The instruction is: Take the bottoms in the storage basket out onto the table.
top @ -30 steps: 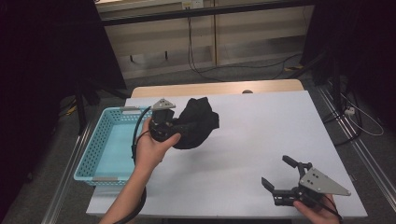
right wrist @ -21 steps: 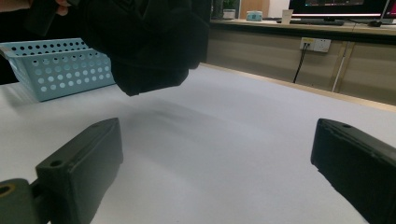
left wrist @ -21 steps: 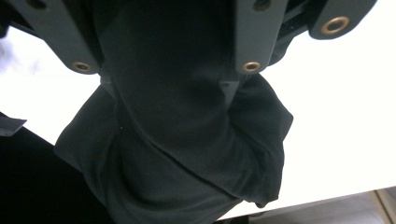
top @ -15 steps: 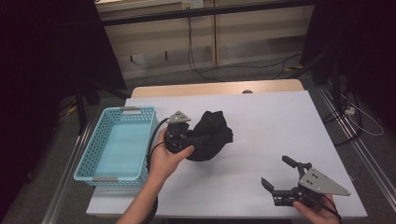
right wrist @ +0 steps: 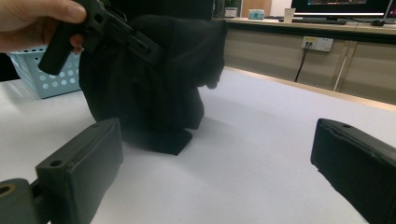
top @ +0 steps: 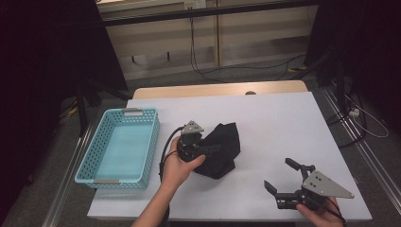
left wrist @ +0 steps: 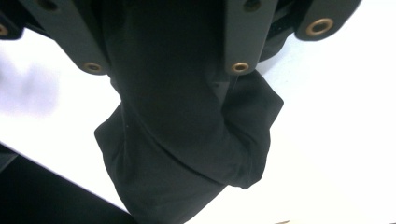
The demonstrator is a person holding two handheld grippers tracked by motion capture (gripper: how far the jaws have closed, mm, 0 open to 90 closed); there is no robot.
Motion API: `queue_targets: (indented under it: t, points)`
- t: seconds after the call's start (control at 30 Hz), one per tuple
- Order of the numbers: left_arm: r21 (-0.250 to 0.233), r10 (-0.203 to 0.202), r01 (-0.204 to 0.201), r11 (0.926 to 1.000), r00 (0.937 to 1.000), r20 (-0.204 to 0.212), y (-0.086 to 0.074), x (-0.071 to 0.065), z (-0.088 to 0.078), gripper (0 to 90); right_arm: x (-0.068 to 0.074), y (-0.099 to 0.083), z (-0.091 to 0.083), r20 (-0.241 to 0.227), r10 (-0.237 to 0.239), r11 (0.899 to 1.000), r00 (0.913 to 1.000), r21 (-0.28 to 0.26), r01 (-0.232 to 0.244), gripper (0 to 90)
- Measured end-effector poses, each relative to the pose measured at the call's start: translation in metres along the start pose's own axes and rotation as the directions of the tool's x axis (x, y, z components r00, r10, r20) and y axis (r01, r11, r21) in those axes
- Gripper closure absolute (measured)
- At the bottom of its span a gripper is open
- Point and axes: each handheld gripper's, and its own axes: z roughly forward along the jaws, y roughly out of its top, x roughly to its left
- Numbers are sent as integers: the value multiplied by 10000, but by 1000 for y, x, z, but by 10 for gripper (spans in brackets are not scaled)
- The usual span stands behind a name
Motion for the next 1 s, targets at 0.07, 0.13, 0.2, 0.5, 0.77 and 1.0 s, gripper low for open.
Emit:
queue_targets:
  t: [0.07, 0.13, 0.2, 0.5, 0.77, 1.0]
  points:
    - [-157, -103, 101, 9998, 9999, -123, -4, 2, 4, 618, 0, 0, 0, 15, -53, 10000, 10000, 44, 53, 12]
    - [-246, -167, 160, 9996, 9995, -262, -7, 4, 8, 504, 0, 0, 0, 8, -54, 10000, 10000, 50, 54, 11]
    - [-291, -217, 208, 9994, 9992, -321, -7, 6, 10, 372, 0, 0, 0, 1, -49, 10000, 10000, 71, 49, 12]
    - [-642, 346, -383, 9972, 9977, -575, -3, 2, -6, 181, 4, 2, 7, -244, -504, 9978, 9984, 424, 514, 11]
    - [-725, 401, -476, 9962, 9939, -1024, -11, 13, -21, 138, 11, 12, 23, -549, -1242, 9818, 9907, 1376, 1307, 22]
    - [-960, 307, -443, 9944, 9898, -1390, -13, 18, -39, 123, 20, 15, 49, -964, -1109, 9774, 9891, 1695, 1261, 18]
